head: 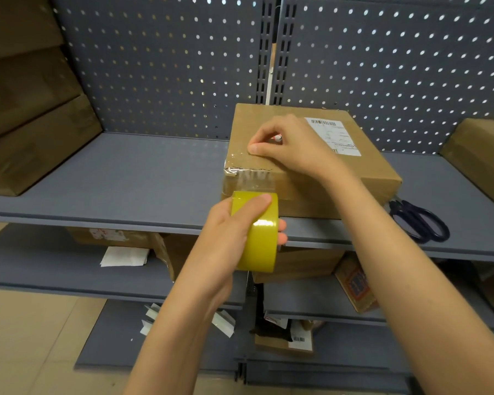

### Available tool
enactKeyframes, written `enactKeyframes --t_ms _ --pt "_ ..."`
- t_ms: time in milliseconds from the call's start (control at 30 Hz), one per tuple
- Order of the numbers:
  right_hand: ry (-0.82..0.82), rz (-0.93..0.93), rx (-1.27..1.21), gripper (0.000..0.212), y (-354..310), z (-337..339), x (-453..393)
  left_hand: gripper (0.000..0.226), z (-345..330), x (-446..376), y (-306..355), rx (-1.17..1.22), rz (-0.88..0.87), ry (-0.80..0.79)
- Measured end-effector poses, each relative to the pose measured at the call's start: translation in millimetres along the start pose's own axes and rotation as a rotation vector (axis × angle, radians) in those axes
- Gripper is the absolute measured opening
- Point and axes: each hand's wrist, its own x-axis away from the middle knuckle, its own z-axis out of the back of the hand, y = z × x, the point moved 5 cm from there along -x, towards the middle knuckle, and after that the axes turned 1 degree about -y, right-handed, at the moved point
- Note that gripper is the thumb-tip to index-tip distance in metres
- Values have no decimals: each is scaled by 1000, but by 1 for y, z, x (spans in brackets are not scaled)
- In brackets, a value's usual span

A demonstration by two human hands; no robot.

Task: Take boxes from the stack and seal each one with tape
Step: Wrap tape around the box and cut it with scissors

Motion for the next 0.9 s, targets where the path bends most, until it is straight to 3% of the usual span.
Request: enactKeyframes --t_ms 167,267,367,533,600,767,900 --pt "29 -88 -35 42 10 -8 -2 16 2 -2 -6 -5 13 11" --pt "139 -62 44 26 5 -4 2 18 3 -1 -7 8 16 5" --pt "237 7 21 24 -13 4 16 17 5 -2 -8 5 1 16" --pt "-201 49 156 42 -34 -25 35 18 2 -3 -11 -27 -24 20" --pt "-306 32 278 50 -29 -34 38 15 1 -2 -14 -36 -43 39" --pt "-352 -11 370 55 -25 -37 38 11 2 2 -20 -11 -134 116" --pt "-369 -22 397 55 -24 -38 37 11 9 4 -33 -1 -30 122"
